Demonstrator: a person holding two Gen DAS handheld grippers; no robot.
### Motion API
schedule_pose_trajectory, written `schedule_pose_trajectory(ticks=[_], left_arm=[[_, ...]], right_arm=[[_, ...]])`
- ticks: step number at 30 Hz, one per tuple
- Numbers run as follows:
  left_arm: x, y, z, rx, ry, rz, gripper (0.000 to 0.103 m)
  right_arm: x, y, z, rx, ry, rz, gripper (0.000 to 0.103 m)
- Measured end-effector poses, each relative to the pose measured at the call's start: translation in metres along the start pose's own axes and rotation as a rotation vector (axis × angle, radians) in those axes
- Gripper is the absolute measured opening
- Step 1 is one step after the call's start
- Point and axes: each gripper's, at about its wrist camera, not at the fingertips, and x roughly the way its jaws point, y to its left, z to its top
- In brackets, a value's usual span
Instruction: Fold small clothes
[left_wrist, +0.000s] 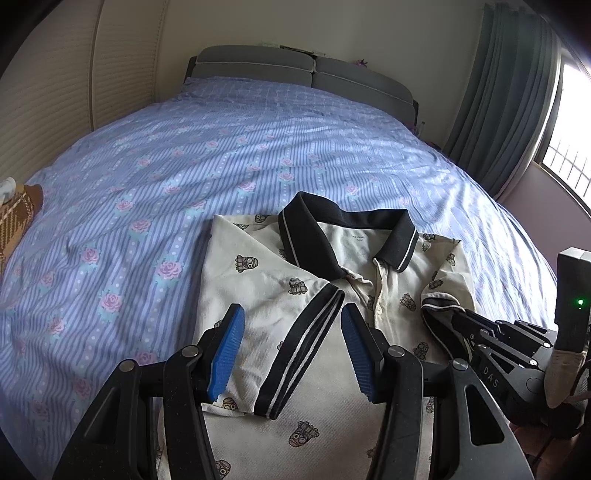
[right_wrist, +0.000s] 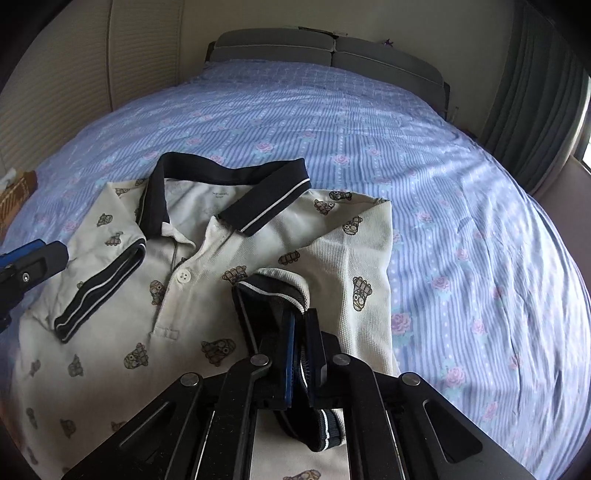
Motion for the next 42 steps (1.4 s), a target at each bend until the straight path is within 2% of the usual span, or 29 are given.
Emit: schedule_pose_trajectory(ticks=[2,4,6,13,16,19,22,24,27,30,34,37,38,39,41,42], left_arm=[[-0.001,0.001,0.0,0.0,-0.001,0.003,0.054],[-0.001,0.002,0.0,-0.002,-0.001,0.004,0.054],[0.0,0.003,0.001,-0.004,0.0,0.005,0.054],[0.0,0.003,0.001,-0.003,0.001,0.002,0.054],[0.0,0.003,0.0,-0.005,0.0,0.002,0.054],[0.0,0.003,0.001,-0.006,0.002,0.001,0.054],[0.0,0.004,0.001,-0.006,-0.001,0.0,0.054],[0.0,0.004,0.002,-0.012,-0.001,0.0,0.054],[0.0,0.0,0.006,-0.012,0.001,-0.002,0.054],[-0.001,-0.009,0.015,-0.005,-0.02,0.008,0.054],[0.005,-0.023,0.023,0.008,-0.022,0.017,0.054],[0.013,-0.035,0.027,0.032,-0.013,0.016,0.054],[0.015,-0.038,0.029,0.036,-0.013,0.014,0.054],[0.017,-0.04,0.031,0.039,-0.014,0.017,0.054],[0.02,-0.044,0.034,0.041,-0.017,0.02,0.054],[0.022,-0.045,0.035,0.041,-0.018,0.023,0.054]], right_arm=[[0.008,0.003,-0.003,-0.004,0.034,0.022,0.006],[0.014,0.006,-0.007,-0.014,0.054,0.025,0.012],[0.012,0.008,-0.009,-0.012,0.043,0.027,0.015],[0.013,0.01,-0.002,-0.029,0.019,0.002,0.014],[0.009,0.011,0.001,-0.025,0.007,0.036,0.012],[0.016,0.012,0.001,-0.017,0.041,0.088,0.014],[0.015,0.009,0.003,0.003,0.044,0.101,0.026],[0.001,0.003,0.006,0.02,-0.019,0.096,0.04],[-0.016,-0.012,0.014,0.044,-0.106,0.044,0.058],[-0.013,-0.033,0.026,0.068,-0.124,-0.001,0.059],[0.011,-0.058,0.041,0.108,-0.097,0.01,0.059],[0.036,-0.071,0.048,0.134,-0.052,0.057,0.054],[0.044,-0.076,0.05,0.145,-0.031,0.075,0.04],[0.053,-0.081,0.051,0.16,-0.011,0.101,0.02],[0.063,-0.09,0.051,0.193,0.0,0.141,0.005],[0.064,-0.094,0.052,0.199,-0.019,0.131,0.004]])
